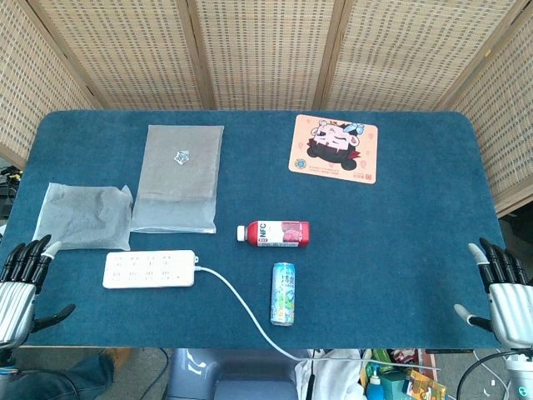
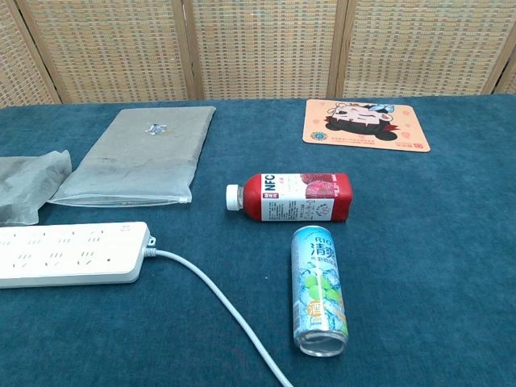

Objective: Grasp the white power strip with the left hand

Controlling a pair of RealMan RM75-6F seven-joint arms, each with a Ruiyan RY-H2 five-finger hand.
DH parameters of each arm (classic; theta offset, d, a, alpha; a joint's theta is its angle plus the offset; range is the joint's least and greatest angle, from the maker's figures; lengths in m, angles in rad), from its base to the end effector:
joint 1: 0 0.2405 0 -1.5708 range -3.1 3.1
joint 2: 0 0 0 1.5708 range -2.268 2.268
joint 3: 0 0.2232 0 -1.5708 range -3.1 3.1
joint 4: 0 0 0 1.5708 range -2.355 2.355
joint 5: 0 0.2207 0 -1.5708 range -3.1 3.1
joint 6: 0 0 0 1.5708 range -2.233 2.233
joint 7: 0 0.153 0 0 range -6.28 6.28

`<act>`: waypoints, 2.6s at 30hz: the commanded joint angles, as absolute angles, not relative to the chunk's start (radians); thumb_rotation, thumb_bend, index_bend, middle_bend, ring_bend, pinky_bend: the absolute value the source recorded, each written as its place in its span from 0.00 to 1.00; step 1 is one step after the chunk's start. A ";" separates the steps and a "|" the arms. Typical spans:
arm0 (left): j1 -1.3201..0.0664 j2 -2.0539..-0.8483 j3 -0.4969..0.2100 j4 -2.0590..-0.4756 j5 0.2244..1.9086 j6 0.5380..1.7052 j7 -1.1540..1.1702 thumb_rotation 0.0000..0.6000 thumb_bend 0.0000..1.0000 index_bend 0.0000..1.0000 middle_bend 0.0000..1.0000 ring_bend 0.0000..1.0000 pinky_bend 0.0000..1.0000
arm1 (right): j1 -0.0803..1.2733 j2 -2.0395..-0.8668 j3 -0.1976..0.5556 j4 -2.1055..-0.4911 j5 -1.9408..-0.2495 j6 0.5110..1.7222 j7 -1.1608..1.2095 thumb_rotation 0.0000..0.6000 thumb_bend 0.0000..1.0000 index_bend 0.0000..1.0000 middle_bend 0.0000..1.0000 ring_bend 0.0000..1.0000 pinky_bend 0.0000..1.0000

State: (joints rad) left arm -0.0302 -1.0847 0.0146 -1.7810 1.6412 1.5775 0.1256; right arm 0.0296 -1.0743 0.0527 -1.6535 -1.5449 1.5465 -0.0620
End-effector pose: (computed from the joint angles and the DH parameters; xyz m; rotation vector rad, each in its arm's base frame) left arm -0.2432 0.1569 0.1285 -1.4467 -0.8651 -0.9705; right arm -0.2811 -0.1729 0.1503 1.3781 -0.8213 0.8802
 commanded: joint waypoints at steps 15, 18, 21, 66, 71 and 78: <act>-0.053 -1.106 0.011 -1.774 1.658 1.550 0.117 1.00 0.00 0.00 0.66 0.37 0.23 | 0.030 -1.085 0.057 -1.637 -1.551 1.555 -0.044 1.00 0.00 0.00 0.00 0.00 0.00; -0.086 -1.143 0.007 -1.784 1.625 1.478 0.103 1.00 0.09 0.00 0.97 0.82 0.72 | 0.031 -1.083 0.058 -1.639 -1.544 1.549 -0.043 1.00 0.00 0.00 0.00 0.00 0.00; -0.120 -1.188 0.003 -1.766 1.609 1.415 0.115 1.00 0.54 0.00 1.00 0.96 0.88 | 0.031 -1.082 0.058 -1.640 -1.543 1.547 -0.041 1.00 0.00 0.00 0.00 0.00 0.00; -0.430 -1.466 -0.090 -1.862 0.891 1.098 0.571 1.00 1.00 0.25 1.00 1.00 0.93 | 0.044 -1.067 0.063 -1.632 -1.500 1.497 0.010 1.00 0.00 0.00 0.00 0.00 0.00; -0.445 -1.475 -0.080 -1.852 0.870 1.087 0.571 1.00 1.00 0.25 1.00 1.00 0.93 | 0.044 -1.066 0.063 -1.633 -1.499 1.497 0.011 1.00 0.00 0.00 0.00 0.00 0.00; -0.459 -1.482 -0.064 -1.843 0.856 1.084 0.567 1.00 1.00 0.25 1.00 1.00 0.93 | 0.044 -1.065 0.064 -1.632 -1.498 1.497 0.014 1.00 0.00 0.00 0.00 0.00 0.00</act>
